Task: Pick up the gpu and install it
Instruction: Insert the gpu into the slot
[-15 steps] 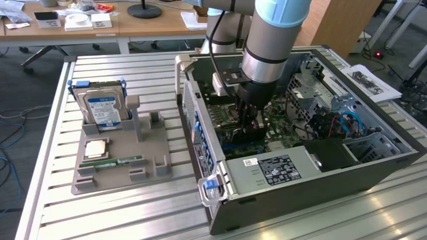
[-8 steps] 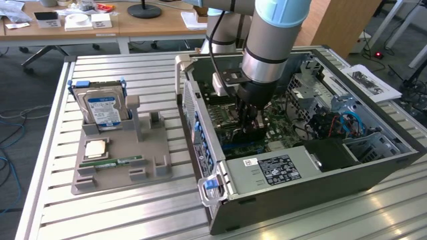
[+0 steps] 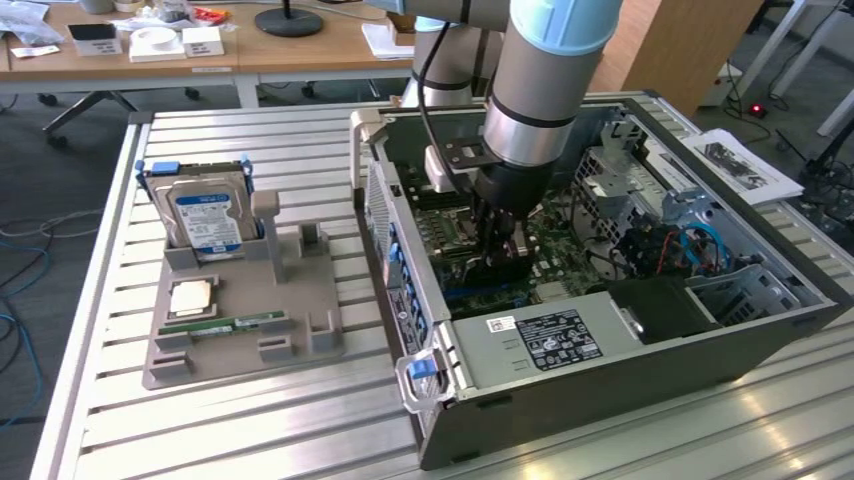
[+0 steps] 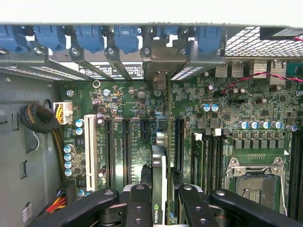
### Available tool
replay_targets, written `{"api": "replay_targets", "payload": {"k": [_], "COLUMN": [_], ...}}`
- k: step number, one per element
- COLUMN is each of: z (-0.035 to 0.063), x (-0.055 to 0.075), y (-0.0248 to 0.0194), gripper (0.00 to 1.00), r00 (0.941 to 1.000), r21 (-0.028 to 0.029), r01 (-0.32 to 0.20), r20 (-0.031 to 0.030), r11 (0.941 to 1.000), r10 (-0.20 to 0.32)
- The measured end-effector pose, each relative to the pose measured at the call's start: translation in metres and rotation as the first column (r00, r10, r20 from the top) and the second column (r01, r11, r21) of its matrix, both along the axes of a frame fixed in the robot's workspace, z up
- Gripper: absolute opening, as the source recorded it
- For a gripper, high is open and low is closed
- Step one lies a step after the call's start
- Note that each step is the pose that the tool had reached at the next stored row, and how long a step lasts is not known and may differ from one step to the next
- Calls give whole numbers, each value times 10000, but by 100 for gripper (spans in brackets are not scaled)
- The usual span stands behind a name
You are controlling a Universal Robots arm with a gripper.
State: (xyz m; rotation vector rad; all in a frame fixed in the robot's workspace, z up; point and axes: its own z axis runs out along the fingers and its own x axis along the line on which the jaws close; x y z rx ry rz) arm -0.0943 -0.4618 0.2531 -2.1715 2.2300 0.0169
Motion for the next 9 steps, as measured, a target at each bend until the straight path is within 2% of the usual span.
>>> {"api": "replay_targets", "payload": {"k": [9], "z": [-2], "x": [-13], "y": [0], "gripper": [26], "r00": [10000], "r21": [2], "r01": [1], "r20": [1], "r11": [10000], "r10": [-1]}}
